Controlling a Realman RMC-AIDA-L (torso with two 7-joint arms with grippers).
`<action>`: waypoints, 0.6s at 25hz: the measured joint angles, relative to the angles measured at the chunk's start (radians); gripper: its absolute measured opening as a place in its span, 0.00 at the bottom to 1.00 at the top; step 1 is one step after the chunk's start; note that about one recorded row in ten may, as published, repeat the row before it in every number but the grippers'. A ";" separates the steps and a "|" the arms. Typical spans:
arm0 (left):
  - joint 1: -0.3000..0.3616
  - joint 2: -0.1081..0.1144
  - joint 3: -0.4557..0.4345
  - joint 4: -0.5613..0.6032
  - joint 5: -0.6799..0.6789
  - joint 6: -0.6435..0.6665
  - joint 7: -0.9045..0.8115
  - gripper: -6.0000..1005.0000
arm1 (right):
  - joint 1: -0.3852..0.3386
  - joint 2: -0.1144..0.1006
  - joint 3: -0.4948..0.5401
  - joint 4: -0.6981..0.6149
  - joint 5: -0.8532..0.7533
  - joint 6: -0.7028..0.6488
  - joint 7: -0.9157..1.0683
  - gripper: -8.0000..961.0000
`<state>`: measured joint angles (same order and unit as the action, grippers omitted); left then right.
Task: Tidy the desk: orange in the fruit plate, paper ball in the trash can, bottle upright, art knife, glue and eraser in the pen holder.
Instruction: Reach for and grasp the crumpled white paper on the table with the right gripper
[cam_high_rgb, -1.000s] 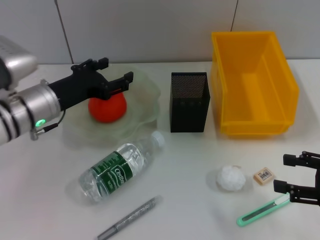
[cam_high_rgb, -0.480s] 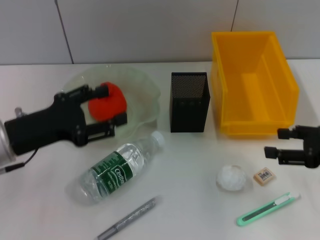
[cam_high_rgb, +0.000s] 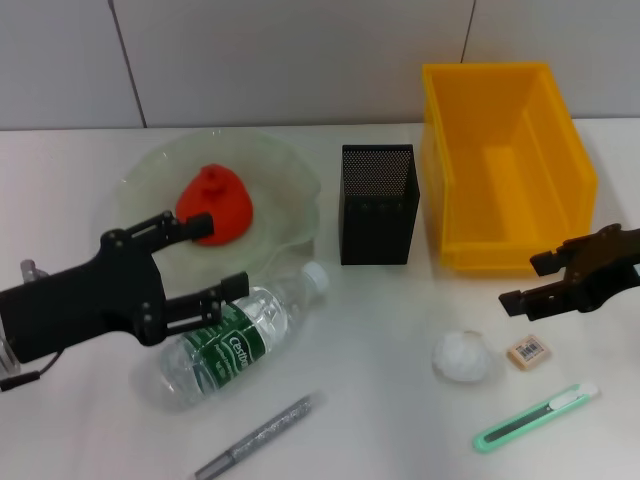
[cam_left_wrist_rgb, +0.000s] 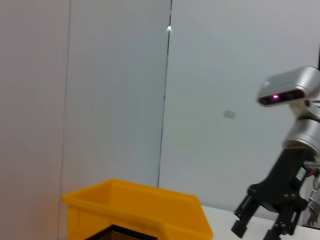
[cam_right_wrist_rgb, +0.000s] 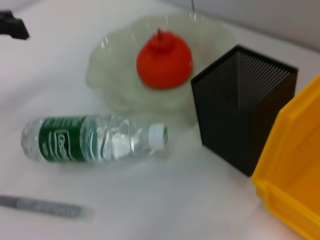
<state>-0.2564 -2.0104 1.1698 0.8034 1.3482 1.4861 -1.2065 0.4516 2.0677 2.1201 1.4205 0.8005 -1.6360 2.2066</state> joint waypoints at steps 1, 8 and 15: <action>0.000 0.000 0.000 0.000 0.000 0.000 0.000 0.82 | 0.042 -0.001 -0.028 0.000 -0.058 -0.021 0.057 0.80; 0.016 -0.008 0.003 -0.008 0.027 0.033 0.025 0.82 | 0.128 0.006 -0.138 -0.049 -0.229 -0.011 0.143 0.80; 0.010 -0.012 0.011 -0.003 0.028 0.035 0.020 0.82 | 0.153 0.008 -0.252 -0.117 -0.242 0.075 0.170 0.80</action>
<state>-0.2465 -2.0220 1.1805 0.8000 1.3760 1.5207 -1.1861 0.6042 2.0760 1.8685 1.3036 0.5585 -1.5614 2.3765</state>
